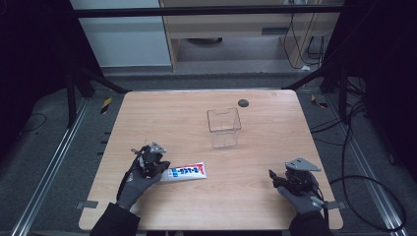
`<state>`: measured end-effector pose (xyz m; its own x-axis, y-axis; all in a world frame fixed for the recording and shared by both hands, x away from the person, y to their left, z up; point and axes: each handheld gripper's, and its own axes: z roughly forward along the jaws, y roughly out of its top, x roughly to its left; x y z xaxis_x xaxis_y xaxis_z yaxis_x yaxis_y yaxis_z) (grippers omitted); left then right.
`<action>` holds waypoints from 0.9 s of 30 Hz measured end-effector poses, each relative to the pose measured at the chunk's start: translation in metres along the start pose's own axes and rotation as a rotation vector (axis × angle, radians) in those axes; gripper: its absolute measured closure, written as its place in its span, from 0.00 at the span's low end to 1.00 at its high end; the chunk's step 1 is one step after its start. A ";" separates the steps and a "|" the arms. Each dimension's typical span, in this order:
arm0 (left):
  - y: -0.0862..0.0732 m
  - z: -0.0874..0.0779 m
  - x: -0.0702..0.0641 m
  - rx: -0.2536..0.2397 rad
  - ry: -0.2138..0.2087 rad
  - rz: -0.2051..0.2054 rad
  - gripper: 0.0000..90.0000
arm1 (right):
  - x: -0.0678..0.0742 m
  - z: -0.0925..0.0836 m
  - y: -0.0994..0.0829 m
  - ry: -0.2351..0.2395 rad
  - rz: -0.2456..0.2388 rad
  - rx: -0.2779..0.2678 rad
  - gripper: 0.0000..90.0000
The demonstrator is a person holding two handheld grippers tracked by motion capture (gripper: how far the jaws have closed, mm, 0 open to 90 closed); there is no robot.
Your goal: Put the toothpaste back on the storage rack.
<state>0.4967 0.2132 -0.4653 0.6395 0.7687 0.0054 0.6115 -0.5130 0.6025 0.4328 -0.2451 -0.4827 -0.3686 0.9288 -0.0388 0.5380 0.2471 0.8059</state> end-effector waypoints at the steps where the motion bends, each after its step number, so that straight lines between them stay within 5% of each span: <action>1: 0.000 0.000 0.000 0.000 0.000 0.000 1.00 | 0.000 0.000 0.000 0.001 0.002 0.000 0.35; 27: -0.030 -0.020 -0.028 0.021 -0.047 0.031 0.99 | 0.000 0.000 0.000 -0.002 0.004 0.001 0.35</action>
<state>0.4510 0.2150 -0.4680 0.6794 0.7336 -0.0140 0.6003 -0.5448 0.5855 0.4328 -0.2456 -0.4830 -0.3647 0.9304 -0.0370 0.5399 0.2437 0.8057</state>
